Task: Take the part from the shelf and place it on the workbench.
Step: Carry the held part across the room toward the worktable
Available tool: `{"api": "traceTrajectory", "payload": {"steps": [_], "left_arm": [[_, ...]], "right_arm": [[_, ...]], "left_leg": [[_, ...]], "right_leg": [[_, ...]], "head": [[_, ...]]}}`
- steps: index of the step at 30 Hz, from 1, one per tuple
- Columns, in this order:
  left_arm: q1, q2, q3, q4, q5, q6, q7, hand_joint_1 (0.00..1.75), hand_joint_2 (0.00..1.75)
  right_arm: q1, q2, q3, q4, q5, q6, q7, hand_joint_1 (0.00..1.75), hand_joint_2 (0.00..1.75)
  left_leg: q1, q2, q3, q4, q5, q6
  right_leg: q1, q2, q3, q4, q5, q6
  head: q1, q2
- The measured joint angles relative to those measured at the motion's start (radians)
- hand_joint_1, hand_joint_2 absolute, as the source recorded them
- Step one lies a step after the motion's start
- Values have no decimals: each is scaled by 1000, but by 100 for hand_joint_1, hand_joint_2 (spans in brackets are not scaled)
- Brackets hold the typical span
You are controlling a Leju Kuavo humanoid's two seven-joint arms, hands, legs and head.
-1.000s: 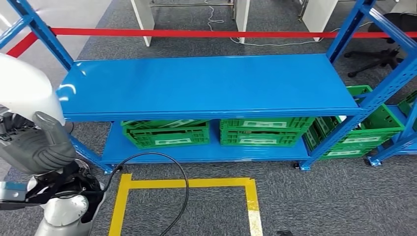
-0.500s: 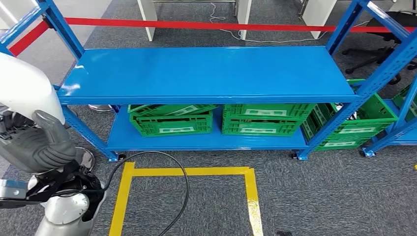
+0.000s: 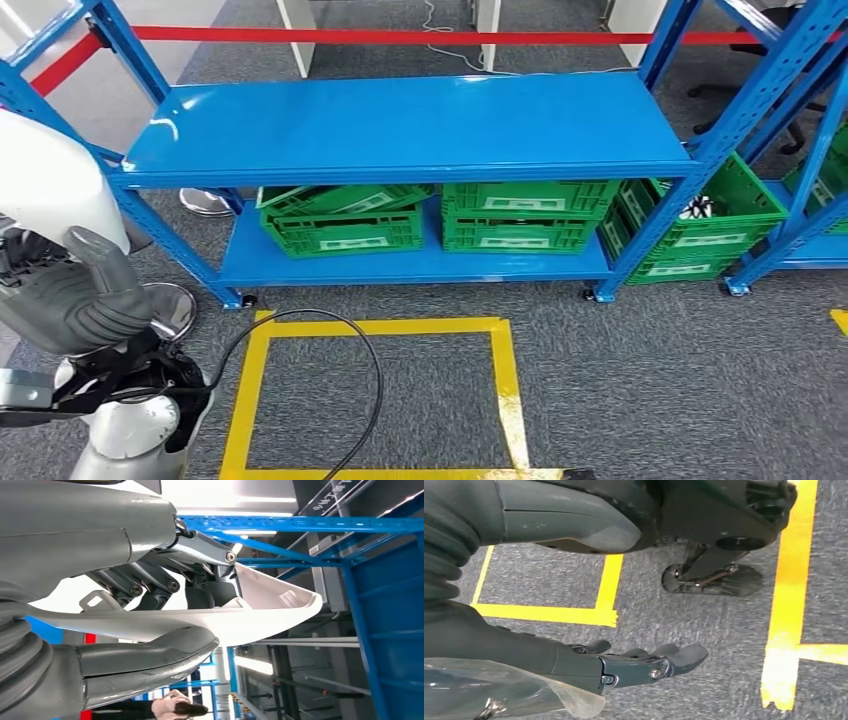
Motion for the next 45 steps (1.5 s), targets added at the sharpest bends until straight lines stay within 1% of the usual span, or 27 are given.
{"api": "traceTrajectory", "payload": {"steps": [2,4,6,8,9,10,12,14,15,17,19,20,23,24,25,27,29,31,32,34,35,37,39,40,42,44,45], "left_arm": [[0,-1,0,0,-1,0,0,175,175],[0,-1,1,0,-2,0,0,175,175],[0,-3,2,0,-2,0,0,175,175],[1,-4,2,0,-2,0,0,175,175],[2,-4,3,0,-2,0,0,175,175],[2,-4,3,0,-2,0,0,175,175],[4,-4,3,0,-2,0,0,175,175],[5,-5,3,0,-3,0,0,175,175],[5,-5,4,0,-3,0,0,175,175],[5,-5,5,0,-7,0,0,175,175],[7,-5,6,0,-10,0,0,175,175],[8,-5,7,0,-10,0,0,175,175],[11,-4,8,0,-11,0,0,175,175],[12,-4,8,0,-11,0,0,175,175],[13,-4,8,0,-11,0,0,175,175],[14,-4,8,0,-11,0,0,175,175],[14,-4,8,0,-11,0,0,175,175],[13,-4,8,0,-11,0,0,175,175],[13,-5,8,0,-11,0,0,175,175],[13,-5,8,0,-11,0,0,175,175],[12,-5,8,0,-11,0,0,175,175],[12,-6,9,0,-11,0,0,175,175],[13,-7,9,1,-11,0,0,175,175],[13,-7,9,1,-11,0,0,175,175],[13,-6,10,1,-11,0,0,175,175],[13,-6,10,1,-11,0,0,175,175],[13,-6,10,1,-11,0,0,175,175]], "right_arm": [[0,1,0,0,0,0,0,0,175],[1,1,0,0,-1,0,0,0,175],[2,1,0,0,-1,0,1,0,175],[3,1,0,0,-1,-1,2,0,175],[3,1,0,0,-2,-1,2,0,175],[2,1,0,0,-2,-1,2,0,175],[2,0,0,0,-3,-1,2,0,175],[0,-1,0,0,-3,-1,2,0,175],[-1,-1,0,0,-3,-2,2,0,175],[-3,-1,0,0,-3,-2,1,0,175],[0,-1,0,0,-4,-2,1,0,175],[1,0,0,0,-4,-2,2,0,175],[2,0,0,0,-4,-3,2,0,175],[2,0,0,0,-4,-3,2,0,175],[2,0,0,0,-4,-3,2,0,175],[2,0,0,0,-4,-3,2,0,175],[2,1,0,0,-4,-3,2,0,175],[2,3,0,0,-4,-3,1,0,175],[2,4,0,0,-4,-4,1,0,175],[2,4,0,0,-4,-4,1,0,175],[2,4,0,0,-4,-4,1,0,175],[3,4,0,0,-4,-4,1,0,175],[3,4,0,0,-4,-3,2,0,175],[2,4,0,0,-4,-3,2,0,175],[2,3,0,0,-4,-3,2,0,175],[1,1,0,0,-4,-4,2,0,175],[0,1,0,0,-4,-4,1,0,175]], "left_leg": [[-6,-1,29,-62,-11,7],[-5,2,16,-72,8,15],[0,7,-7,-79,35,27],[-1,9,-39,-76,60,33],[-1,9,-57,-74,72,32],[-2,10,-76,-70,85,32],[-1,11,-117,-59,107,27],[-2,10,-149,-41,124,20],[-3,10,-160,-31,131,15],[-6,11,-171,-22,147,8],[-4,10,-177,-20,155,-1],[-2,8,-183,-9,135,-8],[2,3,-213,135,-15,-25],[3,3,-222,201,-54,-27],[3,3,-222,250,-68,-28],[3,2,-180,248,-34,-22],[-1,0,-86,122,8,-5],[-6,-2,-5,-10,10,12],[-10,-3,12,-44,6,16],[-10,-1,7,-64,19,18],[-8,1,-2,-68,31,22],[-2,6,-26,-75,56,31],[-3,7,-58,-73,78,35],[-4,8,-74,-71,89,34],[-4,10,-108,-62,110,30],[-2,10,-141,-46,128,23],[-3,10,-156,-36,133,18]], "right_leg": [[-2,-1,-7,-4,20,13],[-4,0,-13,-6,24,24],[-5,4,-35,42,-44,31],[-6,6,-63,158,-150,37],[-6,6,-71,220,-178,40],[-6,6,-69,264,-178,42],[-6,6,-23,262,-118,44],[-6,6,86,135,-90,44],[-6,7,140,58,-105,40],[-3,8,191,-32,-141,29],[-3,6,177,-37,-134,13],[-4,4,167,-35,-125,3],[-4,0,130,-33,-89,-14],[-4,-1,117,-30,-77,-15],[-3,-1,102,-26,-66,-15],[0,-2,67,-16,-47,-14],[3,-1,42,-7,-33,-12],[5,1,29,-4,-17,-5],[4,0,24,-5,-8,1],[2,1,15,-7,5,14],[2,3,6,1,-7,19],[1,6,-23,65,-85,28],[-1,7,-49,182,-180,35],[-2,7,-53,232,-195,39],[-5,6,-29,265,-149,43],[-8,7,49,183,-90,46],[-7,7,103,109,-91,45]], "head": [[0,0],[0,0],[3,0],[6,0],[7,0],[6,0],[7,0],[7,0],[7,0],[7,0],[7,0],[5,0],[-1,0],[-1,0],[-1,0],[-2,0],[-1,0],[0,0],[0,0],[-1,0],[-1,0],[2,0],[6,0],[7,0],[7,0],[7,0],[7,0]]}}
